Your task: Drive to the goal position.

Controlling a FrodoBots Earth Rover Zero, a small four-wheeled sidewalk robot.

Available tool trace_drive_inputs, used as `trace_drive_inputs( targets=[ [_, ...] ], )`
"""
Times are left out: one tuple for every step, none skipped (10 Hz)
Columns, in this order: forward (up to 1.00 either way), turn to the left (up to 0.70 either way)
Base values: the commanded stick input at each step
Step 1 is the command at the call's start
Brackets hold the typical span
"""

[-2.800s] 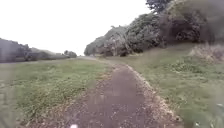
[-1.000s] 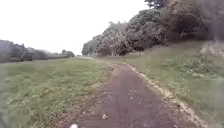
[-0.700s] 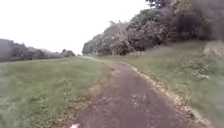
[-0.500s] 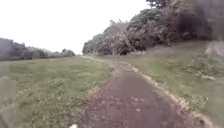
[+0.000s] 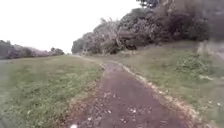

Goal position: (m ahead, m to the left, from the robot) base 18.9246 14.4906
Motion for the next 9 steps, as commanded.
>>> trace_drive_inputs(
  targets=[
    [0.85, -0.02],
    [0.85, -0.02],
    [0.85, -0.02],
    [0.85, -0.02],
    [0.85, -0.02],
    [0.85, -0.02],
    [0.85, -0.02],
    [0.85, -0.02],
    [0.85, -0.02]
  ],
)
